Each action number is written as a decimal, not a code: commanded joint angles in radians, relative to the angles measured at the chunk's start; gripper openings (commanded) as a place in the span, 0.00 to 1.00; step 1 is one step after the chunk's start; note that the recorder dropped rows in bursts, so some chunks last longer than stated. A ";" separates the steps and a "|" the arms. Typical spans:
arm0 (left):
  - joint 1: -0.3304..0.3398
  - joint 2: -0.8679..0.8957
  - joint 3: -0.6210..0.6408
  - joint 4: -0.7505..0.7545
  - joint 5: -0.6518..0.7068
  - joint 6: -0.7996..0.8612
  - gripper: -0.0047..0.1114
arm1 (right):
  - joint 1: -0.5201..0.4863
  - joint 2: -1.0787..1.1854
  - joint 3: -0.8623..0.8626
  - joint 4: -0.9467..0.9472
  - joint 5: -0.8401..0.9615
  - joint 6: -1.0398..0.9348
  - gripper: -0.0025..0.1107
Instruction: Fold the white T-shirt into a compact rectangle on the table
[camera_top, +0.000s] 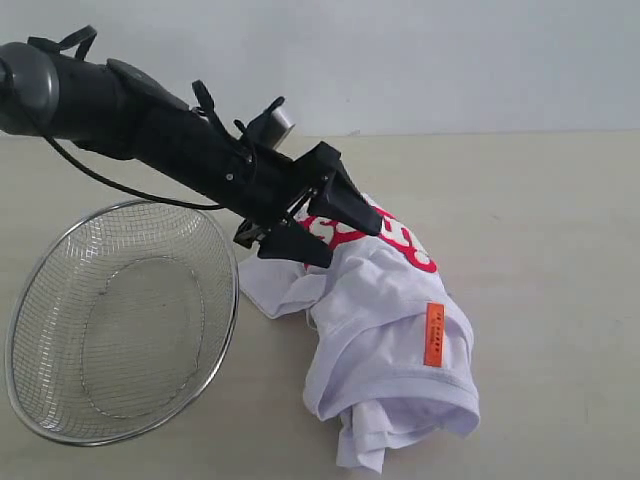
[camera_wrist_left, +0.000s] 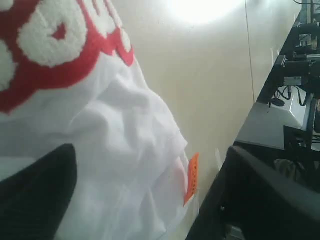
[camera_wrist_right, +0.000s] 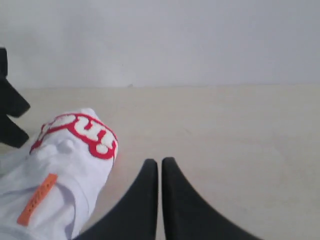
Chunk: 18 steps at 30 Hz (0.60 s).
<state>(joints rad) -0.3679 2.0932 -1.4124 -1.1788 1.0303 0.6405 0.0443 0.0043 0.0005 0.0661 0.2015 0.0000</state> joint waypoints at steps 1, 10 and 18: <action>0.033 -0.008 -0.008 -0.079 0.055 0.007 0.48 | -0.004 -0.004 -0.001 0.025 -0.183 0.061 0.02; 0.150 -0.089 -0.008 -0.244 0.148 0.186 0.08 | -0.004 0.105 -0.001 0.084 -0.201 0.269 0.02; 0.184 -0.228 -0.008 -0.065 0.046 0.249 0.08 | -0.004 0.440 -0.223 0.053 -0.245 0.014 0.02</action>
<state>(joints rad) -0.1845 1.9271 -1.4124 -1.3232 1.1339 0.8727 0.0443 0.3328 -0.1228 0.1334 -0.0210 0.1050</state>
